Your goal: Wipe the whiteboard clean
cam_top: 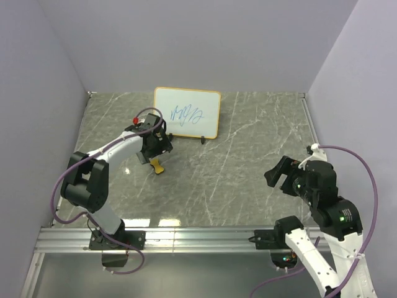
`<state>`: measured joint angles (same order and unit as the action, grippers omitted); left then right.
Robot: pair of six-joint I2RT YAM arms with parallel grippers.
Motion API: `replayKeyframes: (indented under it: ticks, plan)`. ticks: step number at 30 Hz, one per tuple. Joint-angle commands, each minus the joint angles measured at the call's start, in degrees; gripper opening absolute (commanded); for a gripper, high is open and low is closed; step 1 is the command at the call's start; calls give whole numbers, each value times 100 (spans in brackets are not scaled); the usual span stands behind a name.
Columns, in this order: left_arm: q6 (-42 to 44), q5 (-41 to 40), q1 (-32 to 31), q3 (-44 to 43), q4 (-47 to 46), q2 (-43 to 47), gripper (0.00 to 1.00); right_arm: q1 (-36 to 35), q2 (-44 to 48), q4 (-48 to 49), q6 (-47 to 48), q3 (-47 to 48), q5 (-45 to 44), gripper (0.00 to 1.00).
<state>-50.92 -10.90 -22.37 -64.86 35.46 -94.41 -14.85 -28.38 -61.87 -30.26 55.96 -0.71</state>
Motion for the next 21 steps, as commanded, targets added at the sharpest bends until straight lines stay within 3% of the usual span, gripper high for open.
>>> replayKeyframes:
  ticks: [1,7,13,21]
  plan:
    - [-68,-106,-31,114,-109,142,99,-35,-150,-27,-6,152,-193,91]
    - [-322,-123,-39,184,180,-34,99,-27,-256,25,-68,46,-236,91]
    - [-481,0,-110,659,-180,72,99,-35,-387,43,-77,37,-272,91]
    - [-305,-88,-110,571,-285,-262,96,-27,-396,61,-112,-33,-316,91]
